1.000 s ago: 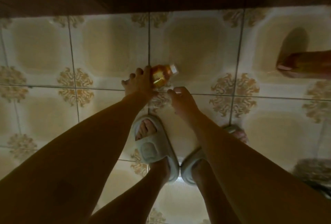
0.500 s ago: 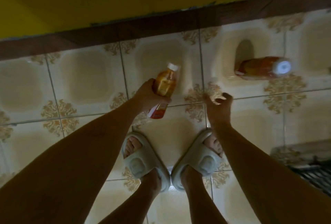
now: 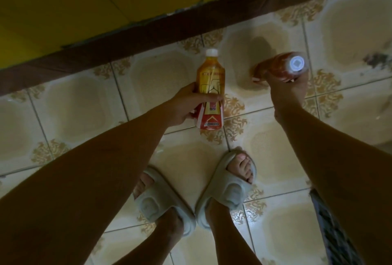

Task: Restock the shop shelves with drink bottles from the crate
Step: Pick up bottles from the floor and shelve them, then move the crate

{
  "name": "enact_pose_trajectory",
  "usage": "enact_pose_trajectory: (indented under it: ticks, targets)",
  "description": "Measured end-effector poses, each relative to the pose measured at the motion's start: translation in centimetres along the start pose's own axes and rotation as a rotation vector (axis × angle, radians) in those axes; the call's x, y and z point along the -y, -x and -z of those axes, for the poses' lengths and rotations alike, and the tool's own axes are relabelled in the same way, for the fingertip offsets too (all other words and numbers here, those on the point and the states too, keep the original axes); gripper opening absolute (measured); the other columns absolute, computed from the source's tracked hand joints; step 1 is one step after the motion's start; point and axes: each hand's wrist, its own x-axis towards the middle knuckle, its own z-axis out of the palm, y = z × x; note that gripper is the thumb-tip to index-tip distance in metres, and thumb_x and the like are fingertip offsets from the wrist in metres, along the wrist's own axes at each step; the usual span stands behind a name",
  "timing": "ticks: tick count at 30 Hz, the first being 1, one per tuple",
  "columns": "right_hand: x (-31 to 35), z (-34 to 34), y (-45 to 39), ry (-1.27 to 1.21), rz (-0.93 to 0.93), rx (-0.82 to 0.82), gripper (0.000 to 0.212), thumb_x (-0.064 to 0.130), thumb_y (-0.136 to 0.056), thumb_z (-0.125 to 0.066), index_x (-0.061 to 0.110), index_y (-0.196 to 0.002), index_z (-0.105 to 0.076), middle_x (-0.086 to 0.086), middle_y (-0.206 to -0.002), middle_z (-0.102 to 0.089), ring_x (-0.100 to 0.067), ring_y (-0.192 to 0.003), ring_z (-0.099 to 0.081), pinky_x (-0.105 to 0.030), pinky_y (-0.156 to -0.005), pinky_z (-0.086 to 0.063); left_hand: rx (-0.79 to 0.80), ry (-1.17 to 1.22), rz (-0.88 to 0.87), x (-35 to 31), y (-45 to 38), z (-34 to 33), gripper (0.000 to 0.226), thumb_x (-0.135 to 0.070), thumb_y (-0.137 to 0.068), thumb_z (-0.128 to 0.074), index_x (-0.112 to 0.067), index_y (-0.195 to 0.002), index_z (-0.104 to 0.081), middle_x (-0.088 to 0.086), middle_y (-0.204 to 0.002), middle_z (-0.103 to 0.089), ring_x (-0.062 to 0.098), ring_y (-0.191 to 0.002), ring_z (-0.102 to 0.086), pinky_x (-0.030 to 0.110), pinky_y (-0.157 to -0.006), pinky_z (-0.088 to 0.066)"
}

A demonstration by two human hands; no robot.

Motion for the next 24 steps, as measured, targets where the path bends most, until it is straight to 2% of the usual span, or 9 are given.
enact_pose_trajectory:
  ticks: [3, 6, 9, 10, 12, 16, 20, 22, 24]
  targets:
    - [0.2, 1.0, -0.4, 0.036, -0.019, 0.040, 0.071, 0.007, -0.063, -0.086, 0.020, -0.125, -0.053, 0.003, -0.116, -0.066, -0.009, -0.102, -0.065, -0.009, -0.072, -0.051, -0.010, -0.048, -0.008, -0.4, 0.7, -0.1, 0.058, -0.021, -0.079, -0.080, -0.023, -0.131, -0.053, 0.002, -0.112, -0.071, 0.023, -0.103, -0.068, 0.044, -0.090, -0.054]
    - [1.7, 2.7, 0.3, 0.129, -0.018, 0.135, 0.066, 0.020, -0.058, -0.084, 0.017, -0.120, -0.062, 0.003, -0.108, -0.072, -0.008, -0.097, -0.070, -0.025, -0.082, -0.059, -0.040, -0.079, -0.026, -1.5, 2.3, -0.1, 0.059, -0.021, -0.078, -0.081, -0.025, -0.130, -0.053, 0.002, -0.113, -0.071, 0.023, -0.104, -0.068, 0.047, -0.093, -0.054]
    - [5.3, 5.4, 2.9, 0.171, -0.007, 0.241, 0.044, 0.019, -0.066, -0.083, 0.027, -0.106, -0.069, 0.012, -0.092, -0.073, 0.003, -0.086, -0.069, -0.022, -0.078, -0.055, -0.060, -0.082, -0.036, -4.0, 5.6, -1.0, 0.065, -0.022, -0.077, -0.082, -0.024, -0.135, -0.052, 0.003, -0.117, -0.070, 0.025, -0.107, -0.067, 0.050, -0.095, -0.053]
    - [6.5, 6.4, 3.9, 0.164, 0.028, 0.282, 0.035, 0.017, -0.067, -0.082, 0.034, -0.096, -0.071, 0.014, -0.087, -0.074, 0.001, -0.085, -0.070, -0.028, -0.081, -0.056, -0.058, -0.082, -0.038, -5.0, 7.1, -1.5, 0.066, -0.022, -0.078, -0.082, -0.023, -0.136, -0.052, 0.004, -0.117, -0.070, 0.025, -0.106, -0.068, 0.050, -0.095, -0.053]
    - [9.6, 8.5, 6.7, 0.121, 0.047, 0.307, 0.035, 0.014, -0.066, -0.080, 0.044, -0.081, -0.068, 0.017, -0.082, -0.073, -0.005, -0.087, -0.072, -0.037, -0.083, -0.057, -0.039, -0.100, -0.040, -7.3, 10.9, -2.7, 0.060, -0.020, -0.080, -0.079, -0.021, -0.133, -0.053, 0.004, -0.115, -0.071, 0.024, -0.104, -0.069, 0.049, -0.095, -0.054]
    - [15.7, 13.2, 12.6, -0.034, -0.077, 0.312, 0.035, 0.008, -0.074, -0.081, 0.030, -0.093, -0.062, 0.015, -0.086, -0.073, 0.000, -0.084, -0.070, -0.030, -0.076, -0.055, 0.017, -0.167, -0.058, -11.6, 19.8, -5.5, 0.058, -0.020, -0.083, -0.077, -0.019, -0.135, -0.052, 0.003, -0.115, -0.072, 0.021, -0.103, -0.070, 0.041, -0.086, -0.056]
    - [24.5, 20.3, 21.2, -0.180, -0.191, 0.305, 0.046, 0.018, -0.080, -0.081, 0.018, -0.119, -0.056, 0.003, -0.104, -0.070, -0.018, -0.096, -0.071, -0.036, -0.078, -0.059, 0.047, -0.164, -0.069, -15.5, 32.1, -9.1, 0.046, -0.022, -0.087, -0.073, -0.024, -0.129, -0.055, -0.001, -0.110, -0.074, 0.019, -0.102, -0.070, 0.037, -0.084, -0.055]
    - [28.8, 23.8, 26.5, -0.214, -0.191, 0.301, 0.043, 0.021, -0.085, -0.077, 0.018, -0.120, -0.052, 0.000, -0.109, -0.066, -0.022, -0.099, -0.070, -0.035, -0.076, -0.059, 0.074, -0.159, -0.076, -16.7, 38.3, -10.5, 0.038, -0.024, -0.088, -0.072, -0.026, -0.123, -0.057, 0.000, -0.110, -0.075, 0.022, -0.105, -0.070, 0.040, -0.089, -0.055]
    - [31.4, 26.1, 30.9, -0.236, -0.190, 0.280, 0.035, 0.026, -0.088, -0.075, 0.026, -0.114, -0.052, -0.005, -0.113, -0.066, -0.024, -0.101, -0.069, -0.039, -0.083, -0.059, 0.103, -0.172, -0.090, -17.2, 42.8, -11.3, 0.036, -0.025, -0.089, -0.072, -0.029, -0.121, -0.058, 0.001, -0.114, -0.073, 0.023, -0.107, -0.069, 0.043, -0.095, -0.054]
